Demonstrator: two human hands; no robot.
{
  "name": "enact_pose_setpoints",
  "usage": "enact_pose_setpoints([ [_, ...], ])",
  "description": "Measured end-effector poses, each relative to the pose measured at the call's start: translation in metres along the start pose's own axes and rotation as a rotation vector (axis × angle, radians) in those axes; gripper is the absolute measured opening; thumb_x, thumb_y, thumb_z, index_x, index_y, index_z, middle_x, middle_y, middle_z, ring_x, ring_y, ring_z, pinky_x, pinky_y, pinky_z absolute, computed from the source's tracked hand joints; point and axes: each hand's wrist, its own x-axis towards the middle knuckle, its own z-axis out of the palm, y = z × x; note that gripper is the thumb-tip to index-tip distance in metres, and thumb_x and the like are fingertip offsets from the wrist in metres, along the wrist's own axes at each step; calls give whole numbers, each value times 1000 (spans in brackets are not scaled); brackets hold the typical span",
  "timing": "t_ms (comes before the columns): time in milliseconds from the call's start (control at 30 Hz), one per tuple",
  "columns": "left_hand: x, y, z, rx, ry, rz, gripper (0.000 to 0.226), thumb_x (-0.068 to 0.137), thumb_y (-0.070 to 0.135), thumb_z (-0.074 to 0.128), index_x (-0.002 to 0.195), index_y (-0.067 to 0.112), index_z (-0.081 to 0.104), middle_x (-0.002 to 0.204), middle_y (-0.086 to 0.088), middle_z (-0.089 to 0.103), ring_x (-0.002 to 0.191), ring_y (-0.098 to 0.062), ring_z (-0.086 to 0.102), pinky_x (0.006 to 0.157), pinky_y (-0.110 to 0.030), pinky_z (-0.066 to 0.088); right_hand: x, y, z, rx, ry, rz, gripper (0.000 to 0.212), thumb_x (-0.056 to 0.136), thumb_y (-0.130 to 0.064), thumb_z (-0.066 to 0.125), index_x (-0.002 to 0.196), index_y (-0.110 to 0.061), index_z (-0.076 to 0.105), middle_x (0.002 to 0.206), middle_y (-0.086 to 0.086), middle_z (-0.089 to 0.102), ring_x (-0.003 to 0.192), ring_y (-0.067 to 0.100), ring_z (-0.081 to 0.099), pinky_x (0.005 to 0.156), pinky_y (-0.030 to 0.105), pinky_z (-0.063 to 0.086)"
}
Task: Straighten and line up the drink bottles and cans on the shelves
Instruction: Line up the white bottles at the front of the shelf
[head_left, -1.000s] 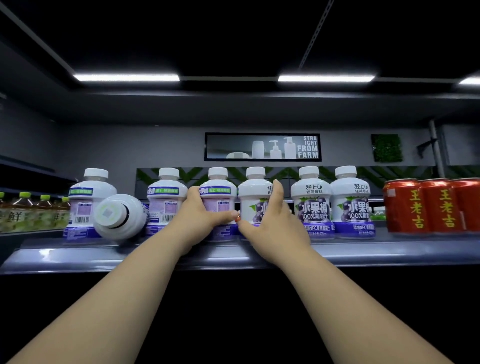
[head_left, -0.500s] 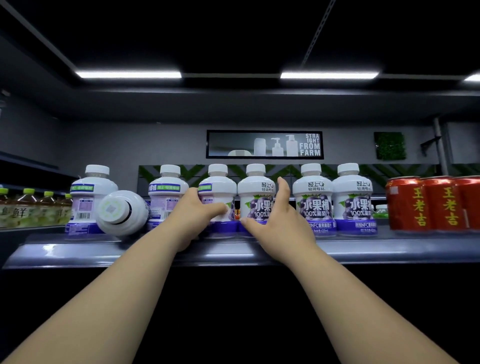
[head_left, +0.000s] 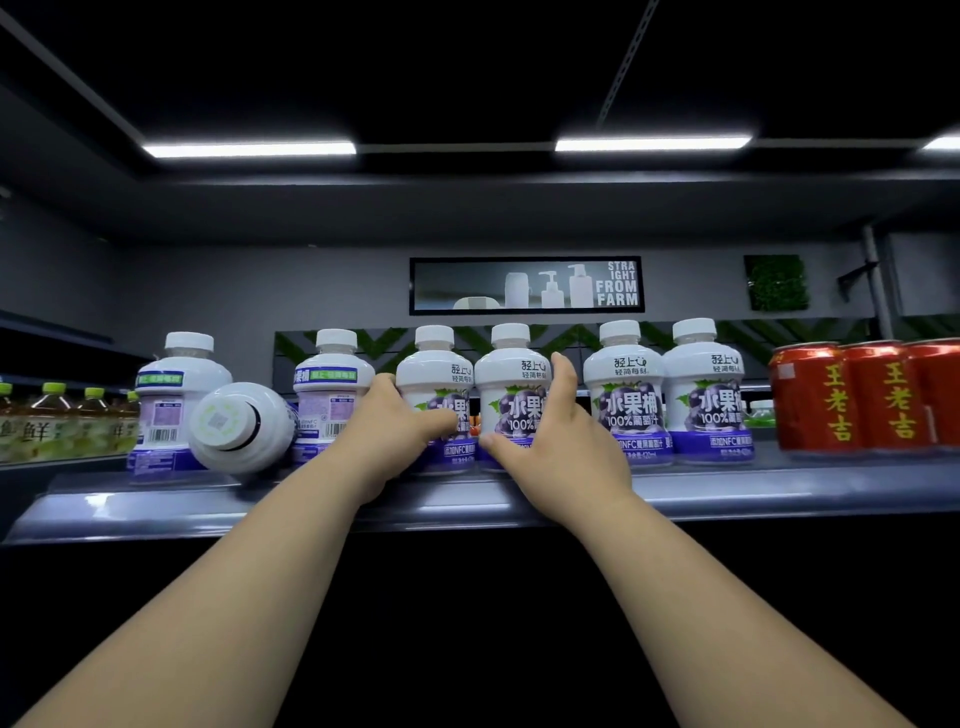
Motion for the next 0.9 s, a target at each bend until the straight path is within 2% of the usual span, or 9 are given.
enact_pose_setpoints([
  [67, 0, 1, -1, -26, -19, -2, 65, 60, 37, 86, 112, 17, 52, 102, -6, 63, 88, -20, 64, 59, -33, 49, -1, 0, 1, 4, 14, 0, 108, 84, -67, 62, 154, -21, -7, 136, 7, 57, 116, 31, 58, 82, 40, 45],
  [167, -2, 1, -1, -54, -53, 22, 78, 48, 45, 92, 110, 19, 55, 100, -2, 69, 90, -17, 68, 74, -40, 57, -3, 0, 1, 0, 35, -6, 107, 84, -67, 62, 153, -20, -4, 138, 7, 55, 118, 31, 58, 85, 41, 47],
  [267, -4, 4, -1, -21, -29, -1, 54, 68, 32, 83, 109, 16, 52, 99, -3, 64, 85, -16, 62, 59, -31, 49, -5, -2, 0, -27, 67, -16, 104, 85, -66, 61, 153, -20, -2, 136, 8, 56, 117, 31, 58, 84, 40, 47],
  [367, -4, 4, -1, -18, -36, 13, 45, 72, 30, 80, 107, 16, 55, 98, -5, 64, 83, -18, 62, 56, -29, 47, -5, -3, -2, -73, 67, -12, 101, 86, -67, 59, 153, -20, 1, 134, 8, 58, 116, 31, 59, 83, 40, 47],
  [500, -6, 4, 1, -7, -78, 61, 58, 61, 45, 87, 105, 22, 58, 95, 3, 69, 85, -16, 67, 70, -40, 58, -3, 0, -7, -166, 57, 12, 98, 87, -70, 54, 152, -19, 2, 128, 9, 61, 110, 31, 62, 74, 38, 43],
  [567, -7, 4, 2, 18, -87, 75, 62, 64, 47, 88, 108, 22, 52, 97, 4, 68, 87, -15, 67, 69, -39, 58, -3, 3, -10, -213, 66, 24, 98, 87, -72, 51, 152, -20, 1, 127, 9, 61, 109, 31, 63, 72, 38, 42],
  [667, -7, 3, 3, 59, -90, 102, 64, 67, 51, 85, 112, 23, 49, 101, 7, 66, 92, -11, 65, 84, -41, 56, -6, 5, -14, -228, 85, 26, 95, 87, -70, 53, 152, -22, 3, 127, 8, 62, 108, 31, 63, 72, 39, 44],
  [767, -8, 3, 2, 128, -99, 145, 59, 70, 58, 80, 111, 27, 51, 104, 11, 65, 96, -10, 63, 91, -40, 52, -10, 7, -22, -193, 144, -1, 78, 91, -57, 58, 150, -26, 19, 125, 4, 63, 108, 30, 62, 76, 38, 47],
  [900, -11, 6, -1, 177, -139, 161, 59, 73, 64, 73, 116, 32, 50, 95, 17, 61, 90, -6, 60, 86, -40, 54, -23, 26, -33, -118, 336, -139, 56, 88, -40, 69, 137, -21, 48, 112, -2, 68, 97, 26, 63, 72, 36, 47],
])
